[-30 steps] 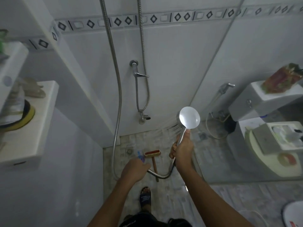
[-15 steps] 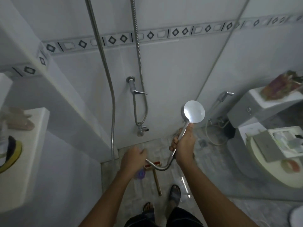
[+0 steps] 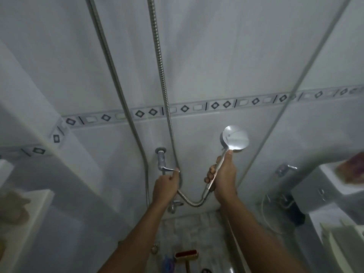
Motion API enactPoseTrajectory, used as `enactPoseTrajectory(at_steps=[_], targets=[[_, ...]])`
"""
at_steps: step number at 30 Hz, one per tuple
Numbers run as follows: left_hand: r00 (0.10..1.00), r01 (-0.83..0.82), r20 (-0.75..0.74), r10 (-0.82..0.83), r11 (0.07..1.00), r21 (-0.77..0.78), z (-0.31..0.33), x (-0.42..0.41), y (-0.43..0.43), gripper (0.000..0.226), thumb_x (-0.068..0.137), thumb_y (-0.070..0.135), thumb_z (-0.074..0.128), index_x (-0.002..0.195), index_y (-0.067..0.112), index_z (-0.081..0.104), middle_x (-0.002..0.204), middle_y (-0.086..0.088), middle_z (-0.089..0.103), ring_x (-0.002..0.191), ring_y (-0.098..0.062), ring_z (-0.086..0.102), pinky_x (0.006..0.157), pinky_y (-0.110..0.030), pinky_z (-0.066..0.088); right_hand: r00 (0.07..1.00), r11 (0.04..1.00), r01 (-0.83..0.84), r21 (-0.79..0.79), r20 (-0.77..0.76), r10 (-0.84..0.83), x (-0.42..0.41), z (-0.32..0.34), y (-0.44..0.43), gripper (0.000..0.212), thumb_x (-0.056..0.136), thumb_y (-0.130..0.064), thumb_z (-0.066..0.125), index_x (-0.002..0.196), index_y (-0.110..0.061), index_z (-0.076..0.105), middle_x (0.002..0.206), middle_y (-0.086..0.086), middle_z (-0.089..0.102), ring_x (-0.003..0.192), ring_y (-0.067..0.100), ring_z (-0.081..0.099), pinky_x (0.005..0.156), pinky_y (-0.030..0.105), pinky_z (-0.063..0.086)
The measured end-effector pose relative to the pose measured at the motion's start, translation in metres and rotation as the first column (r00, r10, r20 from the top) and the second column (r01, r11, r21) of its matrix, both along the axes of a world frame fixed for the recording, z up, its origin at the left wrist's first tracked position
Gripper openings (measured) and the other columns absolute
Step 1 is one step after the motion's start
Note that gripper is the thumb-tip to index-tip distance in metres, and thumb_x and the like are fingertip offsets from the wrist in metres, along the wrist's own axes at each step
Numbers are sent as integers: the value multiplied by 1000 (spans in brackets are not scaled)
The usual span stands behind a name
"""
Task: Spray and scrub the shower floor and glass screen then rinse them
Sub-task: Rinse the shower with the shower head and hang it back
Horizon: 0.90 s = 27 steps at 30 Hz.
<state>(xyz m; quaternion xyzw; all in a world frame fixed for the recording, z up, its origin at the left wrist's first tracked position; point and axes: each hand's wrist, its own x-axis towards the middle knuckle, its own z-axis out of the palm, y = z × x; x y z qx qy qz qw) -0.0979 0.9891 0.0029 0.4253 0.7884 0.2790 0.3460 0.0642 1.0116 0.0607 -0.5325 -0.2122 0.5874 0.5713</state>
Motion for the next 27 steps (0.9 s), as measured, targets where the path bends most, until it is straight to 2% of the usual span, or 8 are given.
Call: enactPoseTrajectory(at_steps=[4, 8, 10, 14, 17, 22, 24, 27], targets=[[997, -68, 41, 71, 996, -65, -12, -1, 37, 55, 94, 57, 48, 59, 14, 55, 85, -16, 71, 84, -31, 68, 76, -34, 50, 993, 994, -93, 59, 74, 88, -4, 4, 35, 54, 98, -64, 36, 89, -12, 49, 53, 8, 44, 41, 19, 43, 43, 28, 43], [994, -107, 26, 111, 988, -109, -27, -4, 49, 47, 88, 49, 53, 59, 12, 55, 76, -14, 70, 73, -29, 67, 69, -32, 50, 969, 972, -218, 90, 137, 204, -11, 0, 48, 56, 96, -67, 38, 88, -13, 51, 58, 10, 46, 46, 20, 45, 47, 31, 45], [996, -92, 6, 93, 987, -132, -37, -9, 49, 42, 89, 49, 55, 69, 13, 62, 80, -11, 72, 75, -27, 68, 73, -33, 54, 955, 957, -267, 111, 164, 248, -14, -3, 52, 55, 95, -67, 40, 86, -13, 51, 59, 11, 47, 48, 21, 46, 49, 33, 46], [988, -124, -121, 95, 958, -258, -59, -27, 40, 53, 96, 54, 49, 104, 6, 69, 108, -16, 72, 100, -32, 69, 87, -37, 55, 906, 914, -378, 148, 260, 333, -25, -7, 49, 52, 101, -58, 38, 86, -10, 52, 63, 18, 55, 55, 29, 53, 56, 49, 52], [982, -108, -180, 58, 953, -283, -52, -34, 38, 54, 97, 51, 47, 114, 5, 67, 115, -17, 70, 107, -34, 67, 91, -36, 54, 876, 881, -432, 192, 324, 359, -31, -7, 42, 50, 99, -57, 39, 90, -10, 53, 64, 15, 58, 56, 29, 56, 59, 46, 54], [997, 23, -57, -42, 956, -291, -11, -40, 42, 57, 94, 59, 47, 101, 8, 71, 101, -15, 73, 94, -30, 71, 81, -32, 54, 913, 852, -366, 375, 324, 250, -30, 28, 43, 43, 100, -50, 39, 96, -10, 52, 64, 15, 53, 54, 26, 50, 52, 38, 48], [999, 40, -28, -47, 977, -211, 17, -43, 44, 51, 95, 58, 49, 86, 12, 69, 91, -14, 73, 82, -26, 70, 76, -30, 53, 927, 835, -344, 429, 298, 228, -30, 49, 49, 37, 104, -47, 38, 96, -14, 52, 63, 13, 52, 52, 25, 48, 49, 34, 45], [998, 56, -31, -59, 995, -86, 64, -45, 54, 56, 96, 55, 50, 78, 6, 70, 83, -15, 72, 75, -26, 68, 68, -28, 48, 953, 837, -302, 456, 146, 265, -33, 80, 61, 50, 97, -61, 35, 96, -16, 56, 60, 7, 50, 46, 20, 43, 46, 28, 38]])
